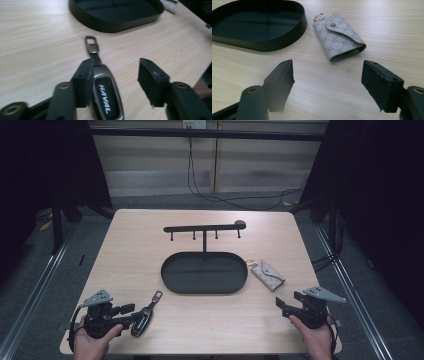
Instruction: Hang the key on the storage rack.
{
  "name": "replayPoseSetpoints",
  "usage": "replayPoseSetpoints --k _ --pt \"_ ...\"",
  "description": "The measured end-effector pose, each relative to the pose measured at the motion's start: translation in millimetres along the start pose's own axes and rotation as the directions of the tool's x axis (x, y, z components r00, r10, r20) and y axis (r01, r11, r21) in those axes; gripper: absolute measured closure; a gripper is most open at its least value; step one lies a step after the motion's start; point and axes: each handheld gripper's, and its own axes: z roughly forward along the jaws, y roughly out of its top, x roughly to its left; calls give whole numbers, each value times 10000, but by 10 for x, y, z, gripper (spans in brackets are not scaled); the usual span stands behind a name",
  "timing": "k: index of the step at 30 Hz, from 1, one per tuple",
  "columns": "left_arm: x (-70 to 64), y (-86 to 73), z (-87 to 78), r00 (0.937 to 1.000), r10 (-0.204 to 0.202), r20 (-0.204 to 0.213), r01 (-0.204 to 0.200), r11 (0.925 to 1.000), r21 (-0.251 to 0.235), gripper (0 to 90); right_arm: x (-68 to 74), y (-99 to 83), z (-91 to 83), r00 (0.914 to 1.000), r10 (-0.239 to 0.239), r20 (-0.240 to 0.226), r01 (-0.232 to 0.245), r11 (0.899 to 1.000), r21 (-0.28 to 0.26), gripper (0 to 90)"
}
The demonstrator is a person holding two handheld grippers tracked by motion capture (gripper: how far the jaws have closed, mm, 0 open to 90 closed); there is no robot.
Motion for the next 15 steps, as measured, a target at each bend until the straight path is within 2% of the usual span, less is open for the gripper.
replayPoseSetpoints --k 2,4,7,12,15 --pt "2 -10 -16 9999 25 -115 -24 9999 118 432 9 -4 -29 10000 -43 -9 43 9999 -136 259" --pt "6 -1 -10 10000 25 -51 -24 9997 236 422 22 -18 -51 9998 -66 -192 63 9998 -170 254" --pt "-10 2 5 10000 -3 -16 3 9997 250 434 55 -48 -82 9990 -382 -236 376 9990 -235 238" --pt "-28 16 -5 9999 -141 98 140 9998 115 457 45 -54 -97 9991 -168 -400 156 9995 -283 231" --pt "-38 32 -37 9981 -409 453 412 9991 -59 472 40 -50 -86 9989 -70 -464 60 9997 -217 230"
